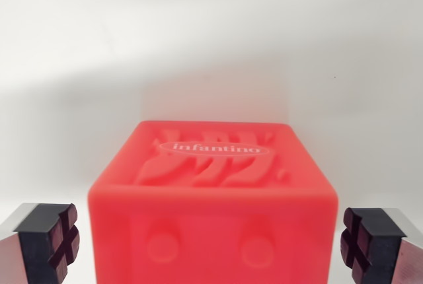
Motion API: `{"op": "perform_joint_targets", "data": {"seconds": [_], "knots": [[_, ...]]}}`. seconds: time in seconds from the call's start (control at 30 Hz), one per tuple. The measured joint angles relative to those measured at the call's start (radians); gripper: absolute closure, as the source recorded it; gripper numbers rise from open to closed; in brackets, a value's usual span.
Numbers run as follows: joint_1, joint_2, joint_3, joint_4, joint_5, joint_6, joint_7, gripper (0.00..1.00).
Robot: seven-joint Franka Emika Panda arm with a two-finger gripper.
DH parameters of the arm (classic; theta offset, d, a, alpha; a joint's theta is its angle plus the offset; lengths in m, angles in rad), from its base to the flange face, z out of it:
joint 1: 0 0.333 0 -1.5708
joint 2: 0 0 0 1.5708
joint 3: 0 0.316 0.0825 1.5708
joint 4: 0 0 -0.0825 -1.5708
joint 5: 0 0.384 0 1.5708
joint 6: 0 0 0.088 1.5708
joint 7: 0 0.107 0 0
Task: Destack cube
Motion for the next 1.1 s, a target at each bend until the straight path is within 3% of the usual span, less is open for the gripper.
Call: {"op": "perform_joint_targets", "data": {"seconds": [0.53,1.1], "knots": [[0.001,-0.094,-0.002,-0.025,0.000,-0.069,0.000,0.00],[0.005,-0.242,-0.007,-0.040,-0.002,-0.199,0.001,0.00]]}}
